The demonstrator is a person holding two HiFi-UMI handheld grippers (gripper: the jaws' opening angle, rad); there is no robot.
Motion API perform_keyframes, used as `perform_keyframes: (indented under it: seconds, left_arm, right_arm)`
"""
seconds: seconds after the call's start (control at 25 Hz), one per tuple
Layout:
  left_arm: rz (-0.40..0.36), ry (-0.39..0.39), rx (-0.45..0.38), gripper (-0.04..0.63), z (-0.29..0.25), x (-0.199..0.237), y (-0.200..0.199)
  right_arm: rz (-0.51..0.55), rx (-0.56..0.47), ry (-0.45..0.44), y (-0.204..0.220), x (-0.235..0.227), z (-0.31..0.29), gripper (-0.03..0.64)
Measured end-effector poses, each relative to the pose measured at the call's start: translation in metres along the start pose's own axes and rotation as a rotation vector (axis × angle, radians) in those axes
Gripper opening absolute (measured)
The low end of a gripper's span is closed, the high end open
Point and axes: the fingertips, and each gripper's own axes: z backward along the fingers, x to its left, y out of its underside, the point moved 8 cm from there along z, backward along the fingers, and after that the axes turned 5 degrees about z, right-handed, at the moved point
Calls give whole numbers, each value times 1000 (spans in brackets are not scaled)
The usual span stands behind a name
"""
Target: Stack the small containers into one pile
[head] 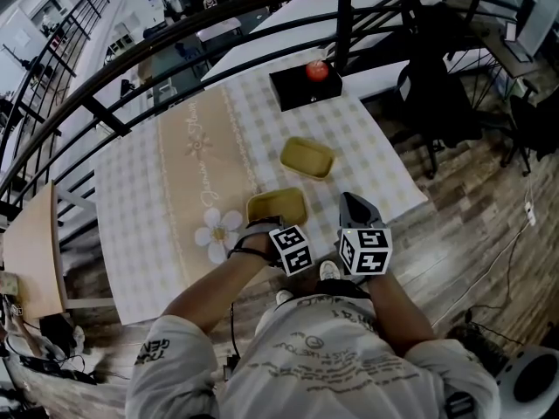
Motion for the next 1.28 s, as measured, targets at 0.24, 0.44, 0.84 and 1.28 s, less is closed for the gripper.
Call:
perform_keyframes:
  seconds: [0.24,0.44,0.84,1.28]
  left_arm:
    - [7,15,12,25,-6,1,0]
    - [-8,19,34,25,-13,-2,0]
    - [-33,40,136,25,-14,0,0]
    - [-78,50,183,25,-17,-1,-1]
  right_arm:
    - [6,3,2,1,-3,1,-8]
    - [7,2,5,1,-6,3,-8]
    - [4,2,12,-2,-11,3,-8]
    - [-4,5,17,0,-13,2,-8]
